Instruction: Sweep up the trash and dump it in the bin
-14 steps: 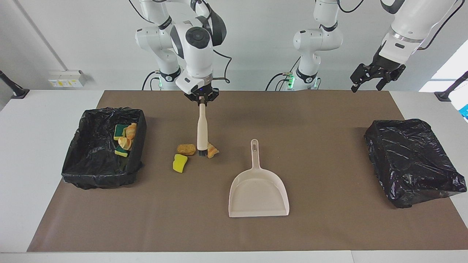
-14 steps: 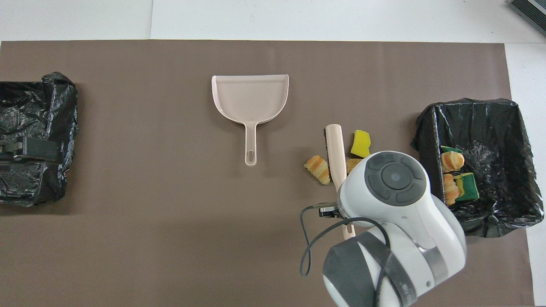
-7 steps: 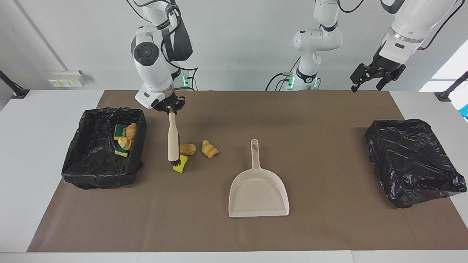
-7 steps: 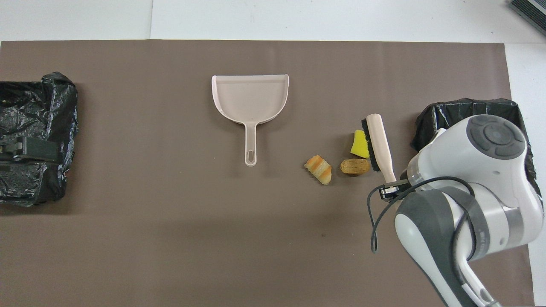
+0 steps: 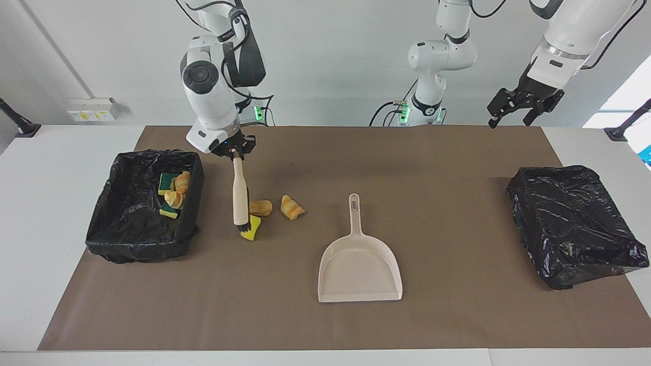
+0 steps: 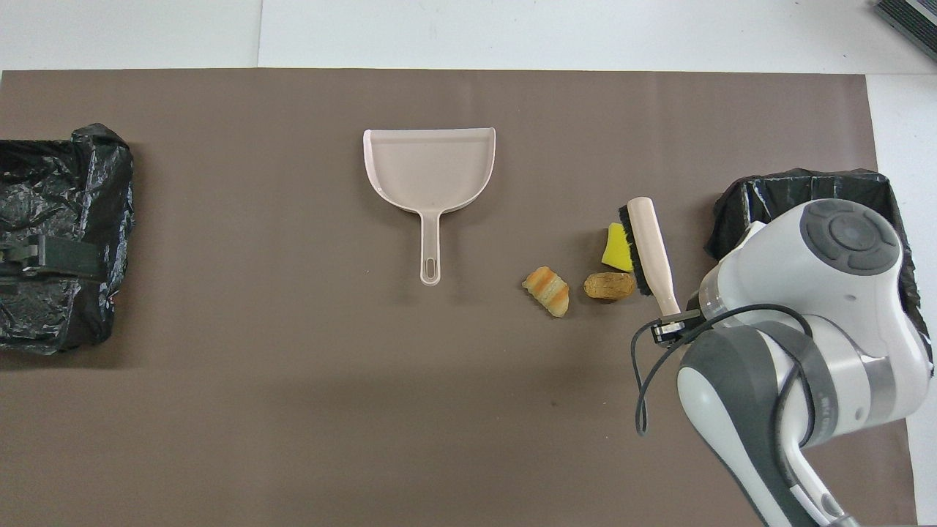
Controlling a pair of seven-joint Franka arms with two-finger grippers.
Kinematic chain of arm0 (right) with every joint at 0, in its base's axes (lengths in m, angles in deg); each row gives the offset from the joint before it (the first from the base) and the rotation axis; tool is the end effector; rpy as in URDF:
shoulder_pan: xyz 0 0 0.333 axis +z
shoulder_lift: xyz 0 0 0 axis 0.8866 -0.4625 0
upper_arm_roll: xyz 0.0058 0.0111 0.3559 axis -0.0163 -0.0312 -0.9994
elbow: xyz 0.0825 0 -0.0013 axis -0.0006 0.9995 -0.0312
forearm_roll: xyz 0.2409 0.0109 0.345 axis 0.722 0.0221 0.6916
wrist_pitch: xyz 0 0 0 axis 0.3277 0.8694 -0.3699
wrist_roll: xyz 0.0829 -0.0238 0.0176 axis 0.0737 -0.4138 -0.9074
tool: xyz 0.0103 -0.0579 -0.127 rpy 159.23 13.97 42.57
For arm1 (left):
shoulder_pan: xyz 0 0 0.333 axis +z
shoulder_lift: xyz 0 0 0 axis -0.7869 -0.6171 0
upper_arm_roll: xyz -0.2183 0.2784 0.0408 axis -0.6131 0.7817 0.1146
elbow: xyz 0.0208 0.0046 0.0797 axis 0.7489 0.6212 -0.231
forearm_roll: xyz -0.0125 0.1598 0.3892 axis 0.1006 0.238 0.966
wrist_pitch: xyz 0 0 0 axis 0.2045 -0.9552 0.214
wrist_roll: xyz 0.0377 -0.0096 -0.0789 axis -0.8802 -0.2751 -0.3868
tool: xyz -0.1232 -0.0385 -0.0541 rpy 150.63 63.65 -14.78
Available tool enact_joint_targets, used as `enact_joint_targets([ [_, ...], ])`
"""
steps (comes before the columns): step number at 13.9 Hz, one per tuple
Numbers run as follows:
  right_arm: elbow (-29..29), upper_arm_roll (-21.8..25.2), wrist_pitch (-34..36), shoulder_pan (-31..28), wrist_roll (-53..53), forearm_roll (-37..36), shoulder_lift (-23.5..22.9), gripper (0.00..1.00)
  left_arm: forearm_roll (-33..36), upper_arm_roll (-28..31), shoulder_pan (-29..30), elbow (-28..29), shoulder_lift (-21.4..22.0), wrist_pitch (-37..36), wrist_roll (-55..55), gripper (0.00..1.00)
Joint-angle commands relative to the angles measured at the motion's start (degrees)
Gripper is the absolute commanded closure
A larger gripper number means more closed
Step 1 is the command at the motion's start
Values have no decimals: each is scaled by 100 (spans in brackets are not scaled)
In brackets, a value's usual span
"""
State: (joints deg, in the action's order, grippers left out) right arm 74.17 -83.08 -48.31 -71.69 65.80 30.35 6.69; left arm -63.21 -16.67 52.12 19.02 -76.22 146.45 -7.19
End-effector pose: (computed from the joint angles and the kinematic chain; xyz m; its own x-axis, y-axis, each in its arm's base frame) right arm 0.5081 0.1093 0.4385 0.9668 0.1373 -0.2157 0.1419 -0.9899 0.0056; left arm 0.5342 -0.0363 0.6520 0.9977 0.0680 -0.0034 0.0680 -0.9970 0.0367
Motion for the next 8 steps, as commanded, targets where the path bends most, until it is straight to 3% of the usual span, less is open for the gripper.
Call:
enact_joint_targets([
  [1, 148, -44, -171, -95, -249, 167, 113, 100, 42, 15, -14, -129, -26, -128, 2, 0],
  [4, 209, -35, -223, -95, -249, 167, 130, 100, 42, 15, -14, -120, -26, -128, 2, 0],
  [8, 525, -35, -907, -95, -301, 71, 122, 100, 42, 15, -14, -129, -26, -128, 2, 0],
])
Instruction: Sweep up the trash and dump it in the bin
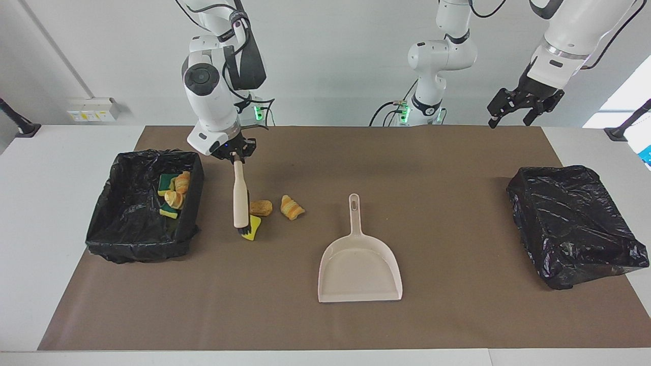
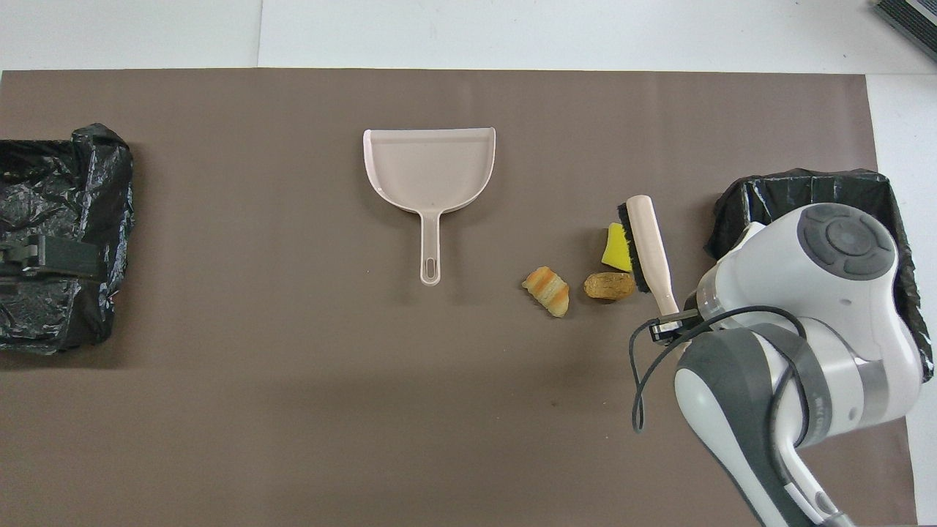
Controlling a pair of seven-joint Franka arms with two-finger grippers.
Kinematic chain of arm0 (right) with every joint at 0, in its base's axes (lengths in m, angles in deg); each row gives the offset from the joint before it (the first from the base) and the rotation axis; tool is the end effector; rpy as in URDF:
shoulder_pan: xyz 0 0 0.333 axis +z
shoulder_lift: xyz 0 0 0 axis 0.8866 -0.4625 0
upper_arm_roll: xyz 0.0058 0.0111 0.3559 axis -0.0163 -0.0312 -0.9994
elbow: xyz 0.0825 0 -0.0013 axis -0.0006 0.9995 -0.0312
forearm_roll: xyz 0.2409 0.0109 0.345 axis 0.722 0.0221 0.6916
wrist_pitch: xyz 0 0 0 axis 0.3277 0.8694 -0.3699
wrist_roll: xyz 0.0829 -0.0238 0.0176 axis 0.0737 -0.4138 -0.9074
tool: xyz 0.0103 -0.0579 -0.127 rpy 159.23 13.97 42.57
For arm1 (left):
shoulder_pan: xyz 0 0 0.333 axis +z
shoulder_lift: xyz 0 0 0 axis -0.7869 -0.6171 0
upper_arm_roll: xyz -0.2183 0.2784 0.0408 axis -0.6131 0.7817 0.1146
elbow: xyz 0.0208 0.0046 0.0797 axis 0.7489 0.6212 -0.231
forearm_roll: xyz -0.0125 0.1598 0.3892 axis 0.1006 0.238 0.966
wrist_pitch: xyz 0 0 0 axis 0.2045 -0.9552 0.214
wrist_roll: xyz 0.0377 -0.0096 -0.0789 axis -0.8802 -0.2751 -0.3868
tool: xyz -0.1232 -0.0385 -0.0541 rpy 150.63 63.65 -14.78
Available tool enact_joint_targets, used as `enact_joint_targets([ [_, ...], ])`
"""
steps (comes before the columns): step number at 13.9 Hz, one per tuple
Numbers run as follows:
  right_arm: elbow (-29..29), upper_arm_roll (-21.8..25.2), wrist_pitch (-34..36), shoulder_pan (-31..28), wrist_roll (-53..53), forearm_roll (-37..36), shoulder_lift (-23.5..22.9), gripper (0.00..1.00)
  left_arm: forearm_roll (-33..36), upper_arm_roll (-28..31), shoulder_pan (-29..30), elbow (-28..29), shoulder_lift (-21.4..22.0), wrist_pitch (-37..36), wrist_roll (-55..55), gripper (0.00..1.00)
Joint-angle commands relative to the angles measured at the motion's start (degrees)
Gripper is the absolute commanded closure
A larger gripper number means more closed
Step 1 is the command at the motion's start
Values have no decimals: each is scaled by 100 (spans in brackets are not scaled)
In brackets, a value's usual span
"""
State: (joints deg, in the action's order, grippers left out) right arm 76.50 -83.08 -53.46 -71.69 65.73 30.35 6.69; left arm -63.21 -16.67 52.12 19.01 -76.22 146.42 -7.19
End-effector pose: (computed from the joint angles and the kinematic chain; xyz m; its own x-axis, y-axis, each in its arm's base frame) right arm 0.5114 0.1091 0.4249 0.9761 0.1387 -0.1674 0.1414 -0.9899 0.0040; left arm 0.5342 -0.0363 0.6520 0.9977 0.0679 -0.0037 0.0680 -0.9970 0.0367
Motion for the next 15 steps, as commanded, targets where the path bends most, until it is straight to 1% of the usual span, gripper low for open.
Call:
enact_joint_targets([
  [1, 363, -27, -481, -174, -451, 53, 113, 100, 42, 15, -14, -120, -26, -134, 2, 0],
  [3, 398, -35, -508, -367, -707, 53, 113, 100, 42, 15, -14, -120, -26, -134, 2, 0],
  [15, 363, -44, -491, -333, -716, 53, 96, 100, 42, 15, -14, -128, -26, -126, 2, 0],
])
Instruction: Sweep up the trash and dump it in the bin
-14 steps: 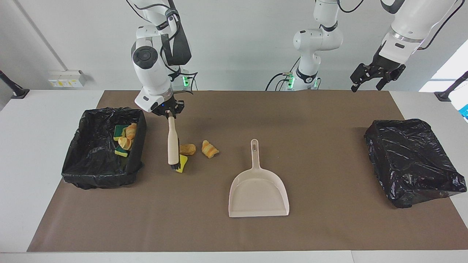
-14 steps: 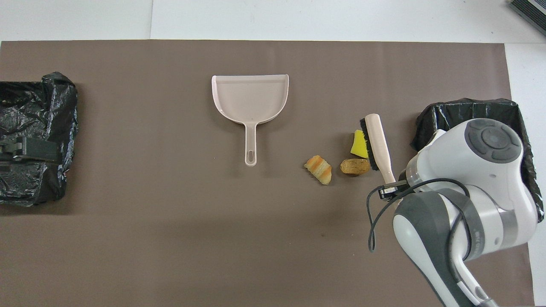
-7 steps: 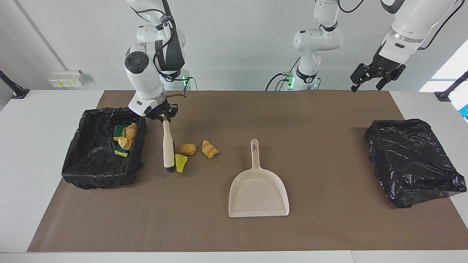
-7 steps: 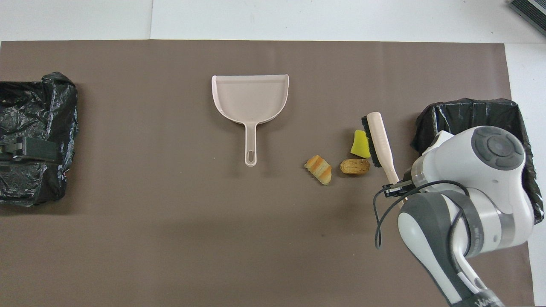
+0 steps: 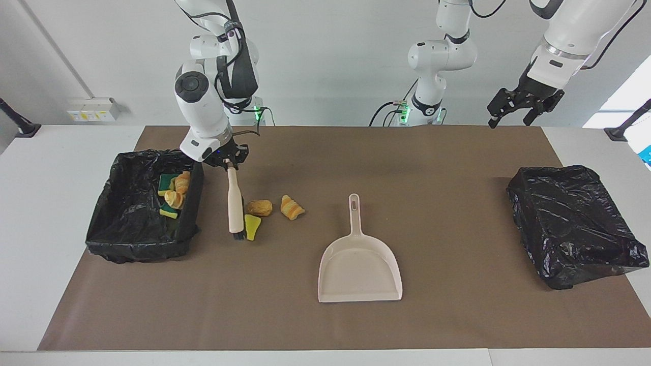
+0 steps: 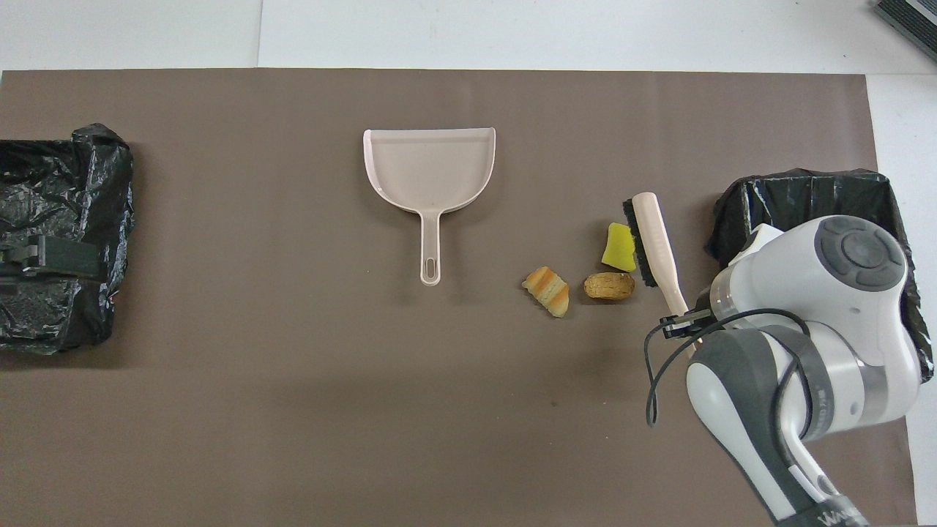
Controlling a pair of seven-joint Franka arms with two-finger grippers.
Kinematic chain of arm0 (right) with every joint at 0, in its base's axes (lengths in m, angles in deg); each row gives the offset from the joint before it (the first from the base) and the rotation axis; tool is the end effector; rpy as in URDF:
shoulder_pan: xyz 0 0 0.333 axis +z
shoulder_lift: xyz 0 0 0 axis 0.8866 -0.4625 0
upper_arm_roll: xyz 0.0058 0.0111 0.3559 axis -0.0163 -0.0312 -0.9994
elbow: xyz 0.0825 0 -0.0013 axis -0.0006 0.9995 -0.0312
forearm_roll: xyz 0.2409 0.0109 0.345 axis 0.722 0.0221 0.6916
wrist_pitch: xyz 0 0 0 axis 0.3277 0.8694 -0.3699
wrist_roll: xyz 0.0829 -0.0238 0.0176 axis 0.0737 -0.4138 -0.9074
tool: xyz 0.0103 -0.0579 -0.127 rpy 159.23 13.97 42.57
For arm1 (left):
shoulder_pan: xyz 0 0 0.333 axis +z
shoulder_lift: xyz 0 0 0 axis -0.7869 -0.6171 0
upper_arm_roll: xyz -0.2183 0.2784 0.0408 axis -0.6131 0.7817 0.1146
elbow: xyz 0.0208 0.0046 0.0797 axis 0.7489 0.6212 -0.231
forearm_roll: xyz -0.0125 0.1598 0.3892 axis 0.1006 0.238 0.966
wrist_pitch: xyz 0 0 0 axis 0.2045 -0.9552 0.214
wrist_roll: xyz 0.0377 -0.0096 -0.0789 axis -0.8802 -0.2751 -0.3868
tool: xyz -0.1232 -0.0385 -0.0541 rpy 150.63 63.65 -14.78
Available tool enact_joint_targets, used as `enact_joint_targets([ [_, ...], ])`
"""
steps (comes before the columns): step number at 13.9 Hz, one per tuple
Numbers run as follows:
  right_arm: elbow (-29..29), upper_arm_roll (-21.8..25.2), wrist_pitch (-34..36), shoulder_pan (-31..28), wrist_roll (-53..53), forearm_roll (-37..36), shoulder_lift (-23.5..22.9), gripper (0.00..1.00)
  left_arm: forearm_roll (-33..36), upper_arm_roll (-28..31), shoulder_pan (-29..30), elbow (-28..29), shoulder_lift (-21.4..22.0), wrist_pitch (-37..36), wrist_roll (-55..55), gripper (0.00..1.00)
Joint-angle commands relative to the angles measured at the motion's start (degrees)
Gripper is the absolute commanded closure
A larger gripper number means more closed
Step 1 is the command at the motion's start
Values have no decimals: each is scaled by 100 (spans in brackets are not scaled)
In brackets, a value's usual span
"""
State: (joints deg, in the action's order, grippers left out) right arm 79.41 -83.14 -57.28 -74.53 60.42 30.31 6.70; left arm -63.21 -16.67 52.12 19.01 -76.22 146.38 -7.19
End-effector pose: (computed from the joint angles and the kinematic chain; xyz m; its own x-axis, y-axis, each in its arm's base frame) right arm 0.5122 0.0827 0.4056 0.9716 0.1818 -0.1513 0.1826 -0.9831 -0.0090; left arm 0.5341 -0.0363 0.6520 0.9977 0.0679 -0.0044 0.0680 -0.9970 0.0366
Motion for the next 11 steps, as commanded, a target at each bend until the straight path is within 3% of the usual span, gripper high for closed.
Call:
enact_joint_targets([
  [1, 73, -38, -109, -49, -194, 56, 95, 100, 42, 15, -14, -128, -26, -121, 2, 0],
  [11, 46, -38, -101, -22, -185, 56, 86, 100, -2, -11, -92, -110, -17, -217, -16, 0],
])
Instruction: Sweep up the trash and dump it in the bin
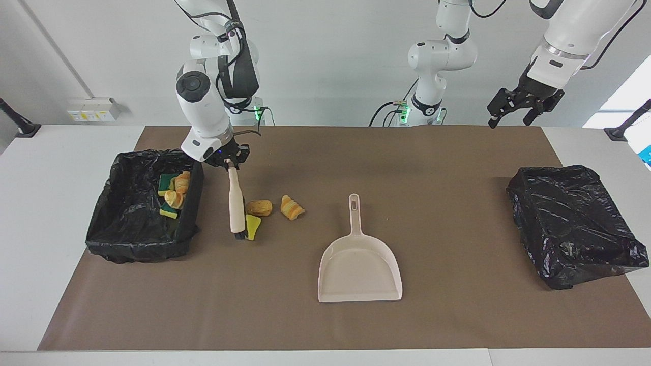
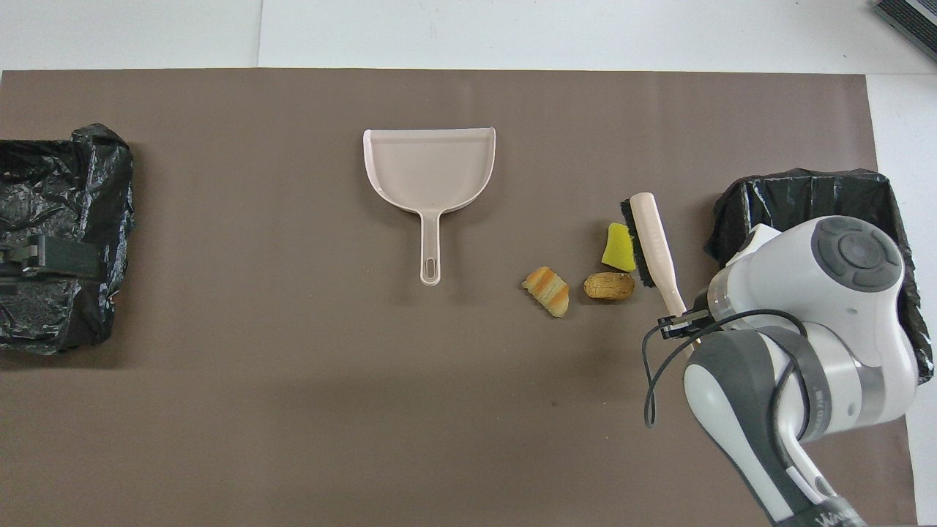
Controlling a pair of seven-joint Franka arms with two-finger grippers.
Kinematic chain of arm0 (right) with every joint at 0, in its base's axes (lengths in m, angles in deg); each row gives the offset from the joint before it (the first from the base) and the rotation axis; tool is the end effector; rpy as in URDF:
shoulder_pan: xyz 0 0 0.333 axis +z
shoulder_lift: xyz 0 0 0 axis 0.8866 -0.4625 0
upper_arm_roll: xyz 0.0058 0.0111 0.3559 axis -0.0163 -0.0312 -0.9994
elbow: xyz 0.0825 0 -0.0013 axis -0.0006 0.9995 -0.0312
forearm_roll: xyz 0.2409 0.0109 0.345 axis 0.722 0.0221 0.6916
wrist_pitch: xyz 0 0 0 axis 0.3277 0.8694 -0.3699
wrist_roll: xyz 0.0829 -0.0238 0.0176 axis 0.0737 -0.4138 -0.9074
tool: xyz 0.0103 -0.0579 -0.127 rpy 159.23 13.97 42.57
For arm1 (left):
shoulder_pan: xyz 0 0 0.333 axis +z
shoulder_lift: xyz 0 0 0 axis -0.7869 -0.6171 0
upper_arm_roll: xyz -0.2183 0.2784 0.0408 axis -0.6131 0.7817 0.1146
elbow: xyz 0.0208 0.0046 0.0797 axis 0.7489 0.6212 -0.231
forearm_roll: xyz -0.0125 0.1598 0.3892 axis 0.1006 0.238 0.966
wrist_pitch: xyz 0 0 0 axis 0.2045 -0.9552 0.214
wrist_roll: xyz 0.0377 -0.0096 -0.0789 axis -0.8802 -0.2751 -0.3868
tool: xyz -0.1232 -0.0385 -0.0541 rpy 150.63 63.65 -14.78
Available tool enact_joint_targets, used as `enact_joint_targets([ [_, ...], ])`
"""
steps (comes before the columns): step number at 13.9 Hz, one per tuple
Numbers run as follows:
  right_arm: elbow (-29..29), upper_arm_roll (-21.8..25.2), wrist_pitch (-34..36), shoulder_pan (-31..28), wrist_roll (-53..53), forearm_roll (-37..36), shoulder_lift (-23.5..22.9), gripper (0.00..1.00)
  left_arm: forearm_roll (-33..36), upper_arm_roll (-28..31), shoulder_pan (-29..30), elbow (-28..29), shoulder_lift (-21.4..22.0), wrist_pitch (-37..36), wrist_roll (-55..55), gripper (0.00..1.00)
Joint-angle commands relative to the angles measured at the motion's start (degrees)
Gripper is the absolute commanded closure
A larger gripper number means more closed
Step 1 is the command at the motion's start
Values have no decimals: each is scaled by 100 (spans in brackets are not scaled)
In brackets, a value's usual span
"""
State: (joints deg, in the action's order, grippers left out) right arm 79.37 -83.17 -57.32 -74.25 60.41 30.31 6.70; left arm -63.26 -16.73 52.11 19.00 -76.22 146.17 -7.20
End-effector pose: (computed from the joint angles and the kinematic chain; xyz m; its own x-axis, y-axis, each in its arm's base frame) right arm 0.5121 0.0855 0.4060 0.9708 0.1873 -0.1499 0.1881 -0.9821 -0.0090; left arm 0.5335 -0.0371 0.6517 0.9977 0.0667 -0.0080 0.0670 -0.9971 0.0369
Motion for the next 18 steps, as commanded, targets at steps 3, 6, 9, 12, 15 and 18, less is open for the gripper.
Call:
enact_joint_targets([
  [3, 50, -35, -105, -41, -176, 56, 86, 100, -173, -76, -739, 161, -69, 170, -251, 0],
  [6, 50, -43, -105, -41, -176, 56, 86, 100, -278, -85, -1443, 715, -350, 1407, -1130, 0],
  [9, 50, -35, -113, -50, -202, 56, 77, 100, -411, -85, -1883, 708, -886, 2166, -1185, 0],
  [12, 42, -35, -114, -50, -193, 56, 69, 100, -419, -85, -2069, 699, -993, 2159, -1185, 0],
  [15, 42, -35, -113, -41, -193, 56, 69, 100, -419, -85, -2104, 699, -1115, 2500, -1176, 0],
  [18, 42, -35, -122, -41, -193, 56, 69, 100, -411, -85, -2324, 664, -1589, 2956, -1176, 0],
])
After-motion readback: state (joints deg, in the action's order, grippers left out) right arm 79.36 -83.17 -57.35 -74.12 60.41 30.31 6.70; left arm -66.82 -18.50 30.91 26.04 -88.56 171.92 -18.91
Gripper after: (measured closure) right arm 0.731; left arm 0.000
